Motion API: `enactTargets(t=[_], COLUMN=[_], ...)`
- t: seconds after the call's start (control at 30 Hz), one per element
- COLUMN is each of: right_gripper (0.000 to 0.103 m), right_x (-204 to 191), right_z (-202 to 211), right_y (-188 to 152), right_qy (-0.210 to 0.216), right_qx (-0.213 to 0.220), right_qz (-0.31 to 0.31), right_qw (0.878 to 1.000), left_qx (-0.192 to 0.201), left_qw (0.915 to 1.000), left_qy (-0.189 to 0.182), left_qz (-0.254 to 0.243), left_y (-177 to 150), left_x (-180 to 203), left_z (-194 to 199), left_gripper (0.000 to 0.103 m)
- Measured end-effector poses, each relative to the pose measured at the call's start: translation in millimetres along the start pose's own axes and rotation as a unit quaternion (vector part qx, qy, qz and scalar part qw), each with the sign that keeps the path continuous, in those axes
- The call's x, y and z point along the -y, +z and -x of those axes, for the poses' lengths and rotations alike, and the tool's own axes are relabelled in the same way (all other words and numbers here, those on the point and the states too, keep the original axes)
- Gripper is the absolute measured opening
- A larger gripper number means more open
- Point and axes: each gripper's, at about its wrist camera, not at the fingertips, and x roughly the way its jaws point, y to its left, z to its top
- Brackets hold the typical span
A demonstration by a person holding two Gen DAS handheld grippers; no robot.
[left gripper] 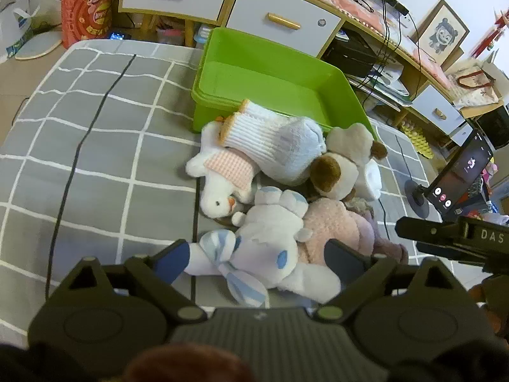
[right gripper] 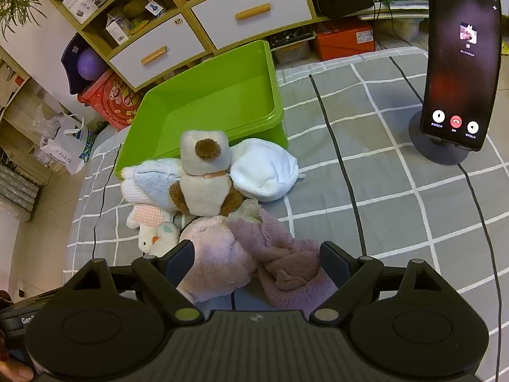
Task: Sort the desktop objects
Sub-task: 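Move both tools toward the plush pile beside the green bin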
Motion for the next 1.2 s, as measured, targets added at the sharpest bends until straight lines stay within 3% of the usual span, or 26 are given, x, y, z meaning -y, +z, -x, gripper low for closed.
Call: enactTargets(t=[0.6,1.2], right_gripper=[0.086,0.086], right_x=[6,23], right_z=[-7,-25], right_y=[-1,-13], right_qy=[0.011,-0.011], right_qx=[-0.016,-0.052], right_qz=[-0.011,-0.011], right_qw=[1.0,0.999], left_qx=[-0.028,-0.04], left_qw=[0.9981,0.9977], left_qy=[-0.043,-0.035], left_qz=[0.036,0.041], left_y=[6,11], left_x=[-8,-8], left_z=[-19,-44], left_gripper=[0.074,0.071])
